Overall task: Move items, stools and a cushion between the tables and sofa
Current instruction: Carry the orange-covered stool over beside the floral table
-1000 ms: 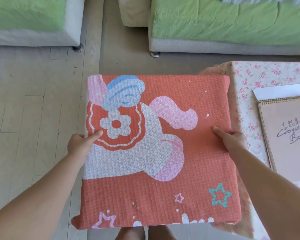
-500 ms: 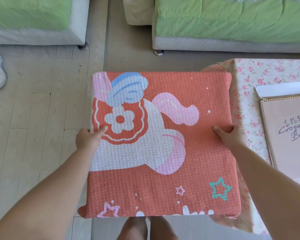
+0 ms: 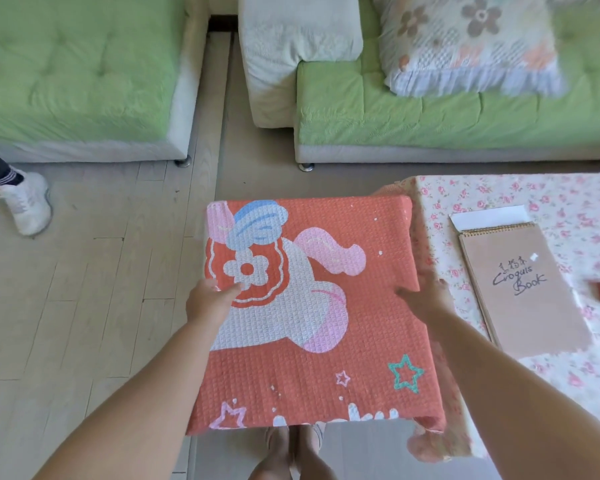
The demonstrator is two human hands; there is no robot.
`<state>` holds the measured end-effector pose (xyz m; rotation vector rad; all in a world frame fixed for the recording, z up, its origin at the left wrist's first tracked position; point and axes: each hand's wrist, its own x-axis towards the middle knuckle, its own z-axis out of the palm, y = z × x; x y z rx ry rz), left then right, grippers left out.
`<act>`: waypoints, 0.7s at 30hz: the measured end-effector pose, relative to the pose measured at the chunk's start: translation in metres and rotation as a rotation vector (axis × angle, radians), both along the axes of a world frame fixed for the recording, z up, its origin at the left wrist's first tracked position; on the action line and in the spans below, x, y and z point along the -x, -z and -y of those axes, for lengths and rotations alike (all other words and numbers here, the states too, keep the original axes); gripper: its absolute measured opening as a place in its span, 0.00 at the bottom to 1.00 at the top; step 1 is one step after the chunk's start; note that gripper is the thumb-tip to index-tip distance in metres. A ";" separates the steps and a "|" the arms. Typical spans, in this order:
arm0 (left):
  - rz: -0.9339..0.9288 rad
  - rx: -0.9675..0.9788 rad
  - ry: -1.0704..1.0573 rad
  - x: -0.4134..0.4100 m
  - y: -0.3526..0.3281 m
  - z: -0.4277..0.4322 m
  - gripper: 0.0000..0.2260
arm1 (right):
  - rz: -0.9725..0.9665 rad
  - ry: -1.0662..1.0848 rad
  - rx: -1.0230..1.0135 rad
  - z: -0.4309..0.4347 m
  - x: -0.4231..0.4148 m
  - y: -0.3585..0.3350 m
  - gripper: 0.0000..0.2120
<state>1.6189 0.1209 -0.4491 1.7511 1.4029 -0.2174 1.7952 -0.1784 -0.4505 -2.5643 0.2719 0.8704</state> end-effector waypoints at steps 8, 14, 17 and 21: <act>0.156 0.101 0.110 0.003 -0.081 0.064 0.30 | 0.057 0.034 -0.146 0.028 0.048 -0.078 0.34; 0.192 0.135 0.267 0.002 -0.111 0.107 0.28 | 0.090 0.072 -0.139 0.064 0.089 -0.110 0.27; 0.224 0.162 0.352 0.000 -0.127 0.134 0.26 | 0.123 0.148 -0.156 0.087 0.108 -0.129 0.26; 0.272 0.190 0.444 -0.012 -0.144 0.176 0.24 | 0.162 0.196 -0.171 0.130 0.119 -0.146 0.27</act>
